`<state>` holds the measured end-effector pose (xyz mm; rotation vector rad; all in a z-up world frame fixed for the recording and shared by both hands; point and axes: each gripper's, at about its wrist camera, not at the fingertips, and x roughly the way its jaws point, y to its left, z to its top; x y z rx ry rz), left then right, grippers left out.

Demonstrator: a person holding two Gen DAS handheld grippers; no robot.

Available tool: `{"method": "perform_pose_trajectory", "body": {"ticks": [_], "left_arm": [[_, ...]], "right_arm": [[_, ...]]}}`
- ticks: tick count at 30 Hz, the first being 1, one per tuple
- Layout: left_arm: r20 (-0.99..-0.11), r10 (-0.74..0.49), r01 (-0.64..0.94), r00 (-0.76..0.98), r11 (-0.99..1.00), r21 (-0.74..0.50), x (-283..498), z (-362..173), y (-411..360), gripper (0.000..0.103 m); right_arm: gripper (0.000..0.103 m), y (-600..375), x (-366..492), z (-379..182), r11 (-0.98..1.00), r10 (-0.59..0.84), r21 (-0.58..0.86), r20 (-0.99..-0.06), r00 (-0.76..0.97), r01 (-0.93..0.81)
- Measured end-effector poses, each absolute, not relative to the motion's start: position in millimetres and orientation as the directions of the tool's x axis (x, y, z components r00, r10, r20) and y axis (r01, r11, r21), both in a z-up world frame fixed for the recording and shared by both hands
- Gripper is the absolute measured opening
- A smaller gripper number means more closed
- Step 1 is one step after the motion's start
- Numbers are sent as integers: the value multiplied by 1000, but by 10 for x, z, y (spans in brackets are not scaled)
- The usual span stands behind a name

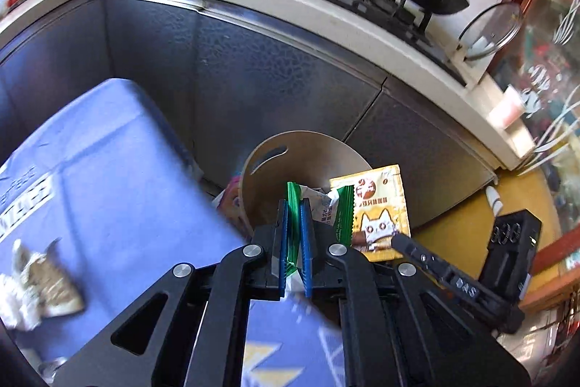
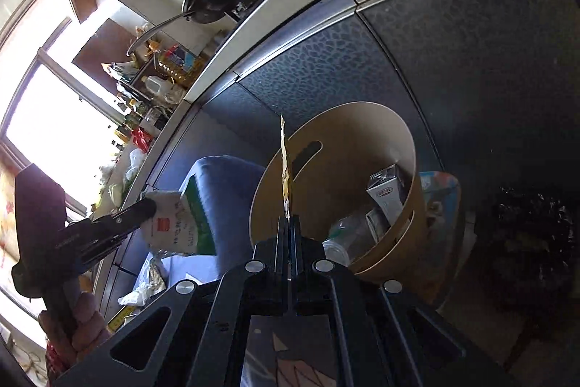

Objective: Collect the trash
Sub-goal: 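Carry both wrappers to the beige bin and release them, then grasp the red wrapper with the left tool while the right tool grasps the white snack bag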

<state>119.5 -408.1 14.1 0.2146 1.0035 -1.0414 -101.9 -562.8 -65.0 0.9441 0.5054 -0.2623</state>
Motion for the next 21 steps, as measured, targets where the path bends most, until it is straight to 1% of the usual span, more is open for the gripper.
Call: {"method": "perform_pose_trajectory", "body": {"ticks": [1,2,3,4,5,7,11,17,21], "left_arm": [[-783,-610,798,124,530,-287,1196,58,-4216,10],[-790,-600,796,126,537,-280,1203,-18,-4302,23],[-797,-589,792,133,547,-272,1201,-87,-4383,34],[-804,-576,786,148,562,-259,1201,-139,-4460,57],[-804,-570,781,172,576,-241,1191,-176,-4490,59],[-804,-566,783,183,578,-229,1165,-204,-4523,59],[-796,-580,774,175,581,-253,1098,-146,-4316,59],[-759,-620,784,201,566,-255,749,-7,-3591,59],[-751,-621,780,223,576,-244,492,5,-3011,59]], "right_arm": [[4,-5658,-993,-689,564,3,700,-531,847,437],[9,-5679,-989,-727,562,5,699,-539,843,443],[33,-5706,-961,-767,556,15,701,-546,838,446],[50,-5735,-951,-804,546,20,708,-546,838,448],[59,-5753,-980,-815,536,-6,705,-546,838,464],[59,-5743,-1004,-799,546,-21,700,-538,843,461],[59,-5743,-1058,-752,546,-34,710,-513,858,445],[58,-5567,-1110,-628,559,27,742,-463,886,371],[55,-5309,-1038,-546,589,98,744,-453,886,315]]}}
